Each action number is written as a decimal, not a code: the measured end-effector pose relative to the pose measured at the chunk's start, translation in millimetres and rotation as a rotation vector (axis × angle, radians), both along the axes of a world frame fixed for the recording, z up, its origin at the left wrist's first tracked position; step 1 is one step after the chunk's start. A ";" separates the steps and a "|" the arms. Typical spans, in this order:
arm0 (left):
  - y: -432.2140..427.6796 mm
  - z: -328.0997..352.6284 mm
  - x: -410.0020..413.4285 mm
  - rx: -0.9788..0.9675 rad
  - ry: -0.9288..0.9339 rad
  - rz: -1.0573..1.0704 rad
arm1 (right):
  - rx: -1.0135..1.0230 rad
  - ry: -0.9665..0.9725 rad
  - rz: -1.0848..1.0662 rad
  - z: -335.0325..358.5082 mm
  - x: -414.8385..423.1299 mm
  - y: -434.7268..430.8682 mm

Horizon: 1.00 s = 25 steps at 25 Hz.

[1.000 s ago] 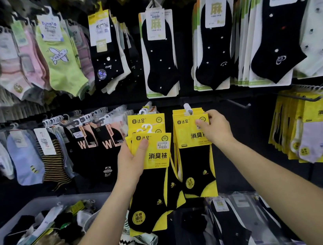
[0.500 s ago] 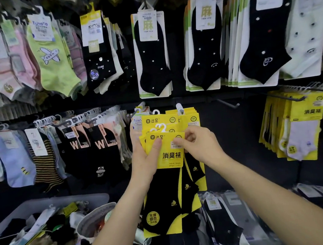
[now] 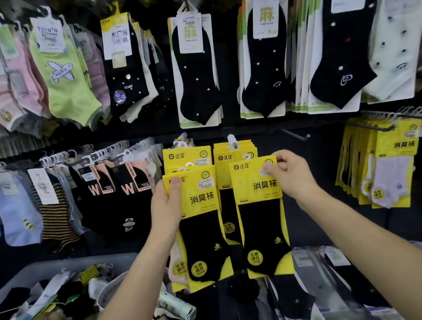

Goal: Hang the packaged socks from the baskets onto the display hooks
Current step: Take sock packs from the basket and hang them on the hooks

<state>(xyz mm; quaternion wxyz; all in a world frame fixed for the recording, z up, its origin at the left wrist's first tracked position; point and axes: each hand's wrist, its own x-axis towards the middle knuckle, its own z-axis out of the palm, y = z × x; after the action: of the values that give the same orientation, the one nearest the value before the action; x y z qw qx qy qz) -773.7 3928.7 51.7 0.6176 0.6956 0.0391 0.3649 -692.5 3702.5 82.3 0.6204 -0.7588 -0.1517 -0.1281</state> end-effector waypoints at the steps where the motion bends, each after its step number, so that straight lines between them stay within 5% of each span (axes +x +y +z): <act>1: 5.0 0.4 -1.8 0.008 0.002 0.016 | 0.009 -0.014 -0.010 4.0 2.5 1.5; 15: -11.9 -1.4 2.7 -0.016 -0.004 -0.030 | -0.215 -0.038 -0.227 11.2 14.4 25.7; 20: -37.3 4.7 6.5 -0.024 -0.020 -0.075 | -0.257 -0.063 0.050 1.9 -12.1 35.7; 25: -54.9 7.3 2.2 -0.016 -0.065 -0.151 | -0.256 -0.067 0.054 -0.4 -17.2 40.6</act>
<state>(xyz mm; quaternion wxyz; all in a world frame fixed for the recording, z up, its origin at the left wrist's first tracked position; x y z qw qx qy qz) -771.5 3873.8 58.9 0.6498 0.6795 -0.0307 0.3392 -709.7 3743.2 81.9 0.5163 -0.8227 -0.2076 -0.1161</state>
